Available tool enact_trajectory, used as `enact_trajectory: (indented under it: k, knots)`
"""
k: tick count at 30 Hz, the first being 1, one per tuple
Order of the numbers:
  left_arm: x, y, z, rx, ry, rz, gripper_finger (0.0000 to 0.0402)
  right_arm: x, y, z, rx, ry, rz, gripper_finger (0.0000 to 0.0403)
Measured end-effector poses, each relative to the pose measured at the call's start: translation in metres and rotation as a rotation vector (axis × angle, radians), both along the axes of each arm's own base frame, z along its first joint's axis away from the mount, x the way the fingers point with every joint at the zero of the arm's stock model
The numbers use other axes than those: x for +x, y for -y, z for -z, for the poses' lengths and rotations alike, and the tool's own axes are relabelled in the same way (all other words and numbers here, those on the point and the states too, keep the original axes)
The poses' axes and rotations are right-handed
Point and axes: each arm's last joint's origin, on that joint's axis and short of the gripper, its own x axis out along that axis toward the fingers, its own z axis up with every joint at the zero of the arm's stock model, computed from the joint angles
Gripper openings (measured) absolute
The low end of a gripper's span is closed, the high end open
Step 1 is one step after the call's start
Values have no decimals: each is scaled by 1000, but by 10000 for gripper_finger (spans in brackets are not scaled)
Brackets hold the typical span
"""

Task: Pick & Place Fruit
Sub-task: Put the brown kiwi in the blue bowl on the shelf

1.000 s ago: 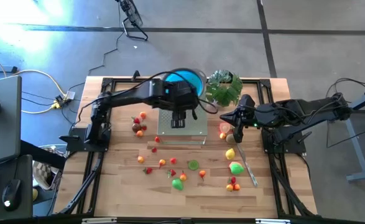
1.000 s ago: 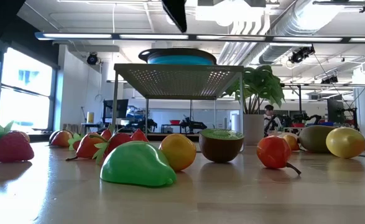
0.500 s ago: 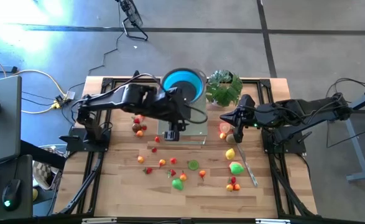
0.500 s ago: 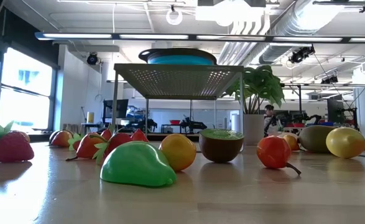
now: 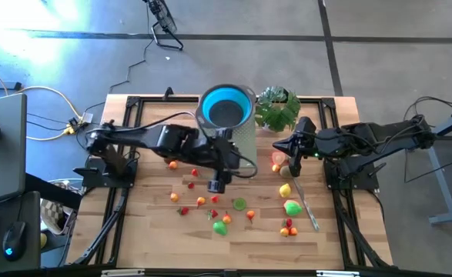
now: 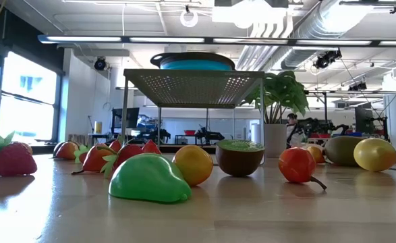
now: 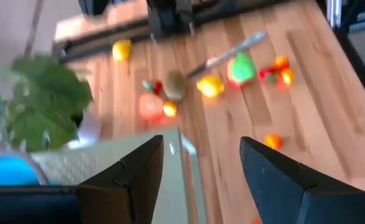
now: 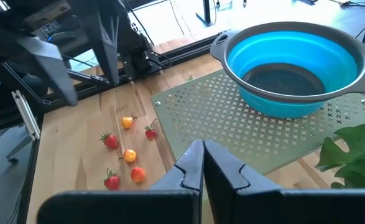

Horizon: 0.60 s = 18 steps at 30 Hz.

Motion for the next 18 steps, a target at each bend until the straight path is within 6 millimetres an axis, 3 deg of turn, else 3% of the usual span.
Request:
enact_trajectory:
  k: [6, 18]
  knots:
    - [-22, 2, 7, -56, 160, -24, 205, 0, 0, 1, -1, -12, -3, 4]
    - [-115, -16, 3, -129, 387, -50, 205, -1, 0, 1, 0, -10, 6, 3]
